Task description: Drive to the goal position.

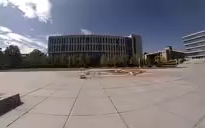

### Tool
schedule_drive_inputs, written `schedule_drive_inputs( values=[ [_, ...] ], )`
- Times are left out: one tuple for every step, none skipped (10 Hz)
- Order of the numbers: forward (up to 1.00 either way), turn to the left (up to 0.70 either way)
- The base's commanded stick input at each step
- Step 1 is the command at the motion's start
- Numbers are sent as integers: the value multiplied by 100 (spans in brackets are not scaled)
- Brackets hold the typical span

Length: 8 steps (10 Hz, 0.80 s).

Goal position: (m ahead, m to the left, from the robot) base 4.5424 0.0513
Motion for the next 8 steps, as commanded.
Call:
schedule_drive_inputs(
  values=[
    [70,2],
    [70,2],
    [70,2],
    [70,2],
    [70,2],
    [70,2],
    [70,2],
    [70,2]
  ],
)
